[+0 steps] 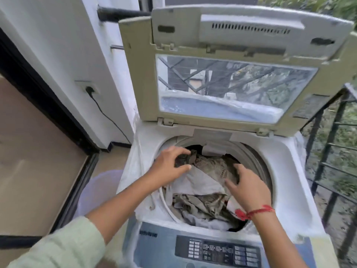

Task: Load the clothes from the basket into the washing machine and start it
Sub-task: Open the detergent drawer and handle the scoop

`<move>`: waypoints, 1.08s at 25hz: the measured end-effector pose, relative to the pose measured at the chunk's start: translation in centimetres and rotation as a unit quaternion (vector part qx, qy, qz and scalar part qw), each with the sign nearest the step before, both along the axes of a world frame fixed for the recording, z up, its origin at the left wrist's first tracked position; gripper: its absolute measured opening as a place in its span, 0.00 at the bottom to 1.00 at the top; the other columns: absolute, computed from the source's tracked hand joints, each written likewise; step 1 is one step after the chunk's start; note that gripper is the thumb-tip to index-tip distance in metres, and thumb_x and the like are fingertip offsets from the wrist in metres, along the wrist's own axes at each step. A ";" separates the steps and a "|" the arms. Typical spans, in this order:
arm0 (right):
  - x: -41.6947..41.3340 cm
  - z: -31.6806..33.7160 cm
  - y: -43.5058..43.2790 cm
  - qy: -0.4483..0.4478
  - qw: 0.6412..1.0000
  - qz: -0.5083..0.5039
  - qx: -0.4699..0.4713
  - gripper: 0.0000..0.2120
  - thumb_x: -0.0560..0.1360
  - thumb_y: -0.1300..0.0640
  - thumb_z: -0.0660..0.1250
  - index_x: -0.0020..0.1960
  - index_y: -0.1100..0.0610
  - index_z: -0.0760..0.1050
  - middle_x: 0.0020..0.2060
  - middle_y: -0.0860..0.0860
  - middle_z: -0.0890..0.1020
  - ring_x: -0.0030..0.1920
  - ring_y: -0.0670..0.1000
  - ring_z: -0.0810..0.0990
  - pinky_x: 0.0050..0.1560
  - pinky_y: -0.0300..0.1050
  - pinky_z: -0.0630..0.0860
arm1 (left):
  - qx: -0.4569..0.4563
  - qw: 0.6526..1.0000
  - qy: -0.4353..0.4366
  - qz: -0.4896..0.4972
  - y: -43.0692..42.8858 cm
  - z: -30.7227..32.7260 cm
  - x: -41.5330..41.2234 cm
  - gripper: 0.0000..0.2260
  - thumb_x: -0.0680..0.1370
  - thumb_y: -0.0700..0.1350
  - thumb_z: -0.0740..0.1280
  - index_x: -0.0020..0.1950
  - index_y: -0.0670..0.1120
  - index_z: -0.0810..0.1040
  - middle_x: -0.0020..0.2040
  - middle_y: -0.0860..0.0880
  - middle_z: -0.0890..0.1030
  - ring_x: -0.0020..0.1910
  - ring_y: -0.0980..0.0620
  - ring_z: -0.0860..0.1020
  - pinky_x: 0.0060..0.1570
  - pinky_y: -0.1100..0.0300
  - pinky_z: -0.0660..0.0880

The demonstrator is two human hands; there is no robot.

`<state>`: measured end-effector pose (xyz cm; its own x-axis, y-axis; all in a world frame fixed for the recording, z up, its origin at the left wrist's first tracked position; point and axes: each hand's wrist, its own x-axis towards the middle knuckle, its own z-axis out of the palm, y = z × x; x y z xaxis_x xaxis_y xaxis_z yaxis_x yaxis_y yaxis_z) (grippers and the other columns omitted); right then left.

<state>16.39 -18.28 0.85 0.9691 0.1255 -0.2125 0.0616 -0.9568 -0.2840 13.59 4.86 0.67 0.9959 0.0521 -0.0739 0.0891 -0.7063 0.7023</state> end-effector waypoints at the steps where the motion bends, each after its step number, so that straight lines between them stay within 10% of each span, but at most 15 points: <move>1: -1.5 1.2 0.0 -0.001 0.999 0.001 0.035 0.23 0.73 0.43 0.65 0.65 0.51 0.68 0.57 0.52 0.79 0.56 0.55 0.79 0.50 0.49 0.77 | -0.016 0.998 -0.049 0.027 1.2 1.2 -1.6 0.15 0.74 0.49 0.70 0.60 0.54 0.76 0.58 0.55 0.75 0.59 0.58 0.70 0.54 0.66 0.64; 11: -12.4 5.7 8.7 -0.122 0.942 -0.082 0.302 0.15 0.71 0.50 0.71 0.56 0.52 0.77 0.49 0.47 0.82 0.47 0.44 0.80 0.52 0.48 0.78 | -0.133 0.948 -0.164 0.239 17.7 1.9 -17.8 0.12 0.70 0.52 0.67 0.51 0.50 0.80 0.51 0.52 0.82 0.52 0.56 0.77 0.56 0.58 0.71; 15: -16.4 7.1 12.8 -0.154 0.926 -0.080 0.335 0.13 0.72 0.53 0.71 0.55 0.53 0.77 0.47 0.47 0.82 0.46 0.43 0.80 0.51 0.43 0.78 | -0.177 0.949 -0.164 0.203 19.9 1.5 -20.8 0.09 0.74 0.39 0.71 0.46 0.53 0.77 0.50 0.45 0.82 0.47 0.67 0.78 0.51 0.73 0.72; 19: -19.9 7.0 14.9 -0.156 0.928 -0.070 0.331 0.13 0.72 0.53 0.71 0.55 0.53 0.77 0.48 0.45 0.81 0.47 0.44 0.80 0.49 0.41 0.79 | -0.198 0.950 -0.172 0.169 21.6 1.6 -21.5 0.07 0.70 0.49 0.70 0.47 0.56 0.78 0.48 0.53 0.82 0.51 0.54 0.79 0.54 0.60 0.73; 27: -23.3 7.6 17.3 -0.204 0.906 -0.092 0.358 0.14 0.72 0.55 0.71 0.58 0.53 0.76 0.50 0.46 0.80 0.42 0.36 0.77 0.38 0.24 0.71 | -0.241 0.942 -0.174 0.155 22.6 0.7 -25.6 0.07 0.75 0.41 0.70 0.49 0.53 0.80 0.47 0.51 0.83 0.46 0.60 0.80 0.46 0.76 0.72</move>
